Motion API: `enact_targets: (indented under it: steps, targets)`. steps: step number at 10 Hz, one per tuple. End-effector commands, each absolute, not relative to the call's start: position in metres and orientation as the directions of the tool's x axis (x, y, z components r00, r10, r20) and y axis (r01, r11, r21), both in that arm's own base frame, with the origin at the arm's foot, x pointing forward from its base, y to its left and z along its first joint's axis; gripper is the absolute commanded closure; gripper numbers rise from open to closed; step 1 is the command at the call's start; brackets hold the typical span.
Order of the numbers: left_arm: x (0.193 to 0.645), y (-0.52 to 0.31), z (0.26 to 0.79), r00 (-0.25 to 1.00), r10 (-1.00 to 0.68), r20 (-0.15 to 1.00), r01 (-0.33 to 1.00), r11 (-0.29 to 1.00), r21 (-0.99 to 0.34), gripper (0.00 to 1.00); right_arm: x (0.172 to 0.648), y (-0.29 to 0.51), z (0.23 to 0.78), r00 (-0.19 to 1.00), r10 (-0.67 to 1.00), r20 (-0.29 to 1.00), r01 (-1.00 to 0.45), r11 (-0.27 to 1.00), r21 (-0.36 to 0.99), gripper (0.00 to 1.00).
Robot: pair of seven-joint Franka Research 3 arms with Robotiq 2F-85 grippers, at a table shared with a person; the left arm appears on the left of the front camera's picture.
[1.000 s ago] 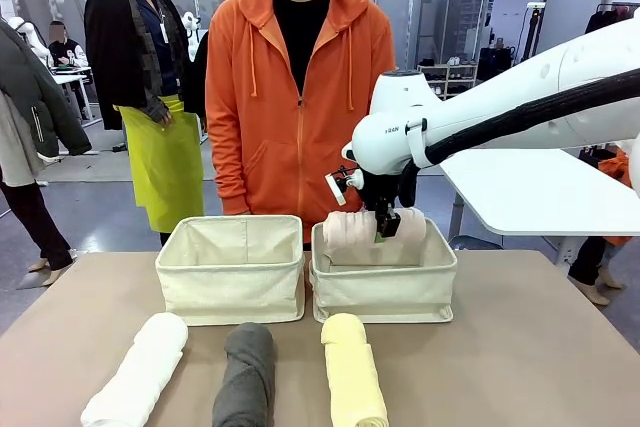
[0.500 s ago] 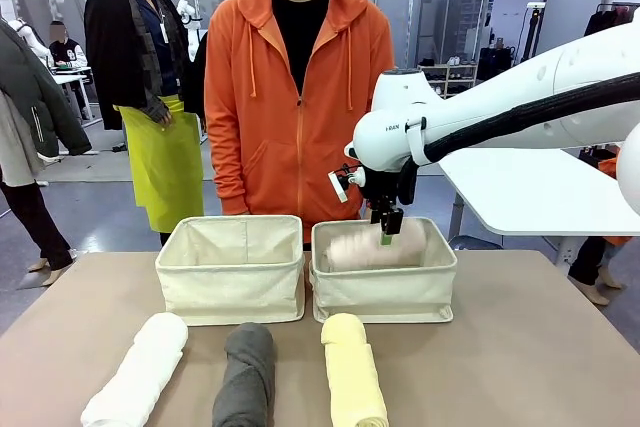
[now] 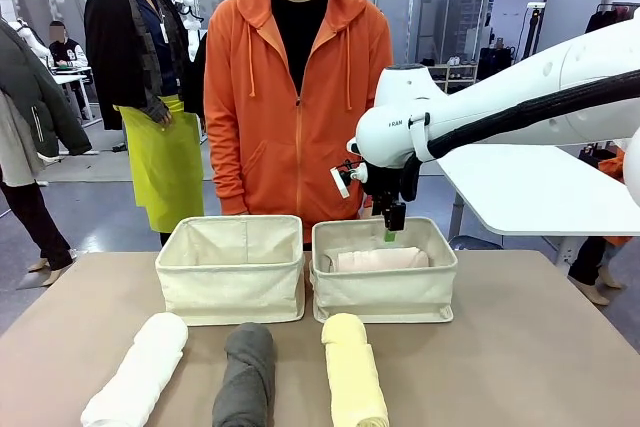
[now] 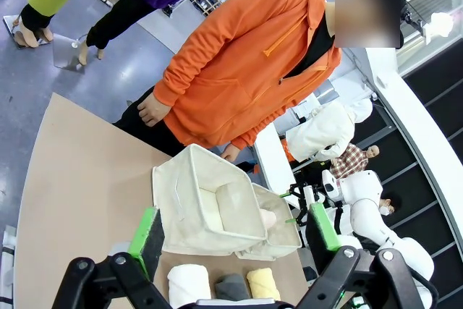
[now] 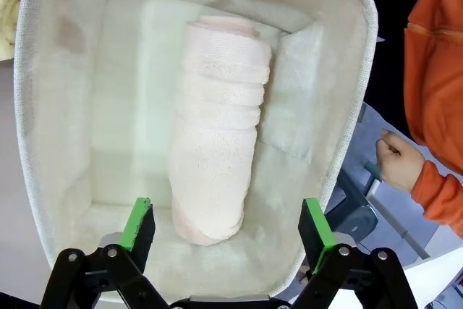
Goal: Divide the towels into two baskets.
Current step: Pick up one hotel-folded towel and place it in the Fabric basket indicated by the person, then pick up one hotel-folded towel from the bottom of the table and place it in the Fabric basket indicated by the person.
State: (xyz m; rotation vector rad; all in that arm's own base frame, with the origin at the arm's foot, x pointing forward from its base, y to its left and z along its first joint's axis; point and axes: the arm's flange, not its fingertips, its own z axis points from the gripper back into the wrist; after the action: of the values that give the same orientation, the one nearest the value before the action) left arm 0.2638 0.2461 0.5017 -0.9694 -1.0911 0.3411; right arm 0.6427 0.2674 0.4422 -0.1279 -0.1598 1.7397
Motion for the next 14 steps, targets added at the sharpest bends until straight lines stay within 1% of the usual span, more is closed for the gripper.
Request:
enact_targets:
  steps: [1,11,13,14]
  targets:
    - [0.264,0.247,0.503,0.450,0.670,0.590,0.223,0.555,-0.801,0.00,0.644,0.270,0.436,-0.177,0.984,0.004,-0.970,-0.174,-0.171,0.00]
    - [0.264,0.247,0.503,0.450,0.670,0.590,0.223,0.555,-0.801,0.00,0.643,0.270,0.435,-0.177,0.984,0.006,-0.970,-0.173,-0.168,0.00]
    - [0.264,0.247,0.503,0.450,0.670,0.590,0.223,0.555,-0.801,0.00,0.622,0.256,0.474,-0.133,0.991,0.010,-0.975,-0.129,-0.179,0.00]
    - [0.264,0.247,0.503,0.450,0.670,0.590,0.223,0.555,-0.801,0.00,0.609,0.247,0.491,-0.096,0.995,0.035,-0.984,-0.090,-0.152,0.00]
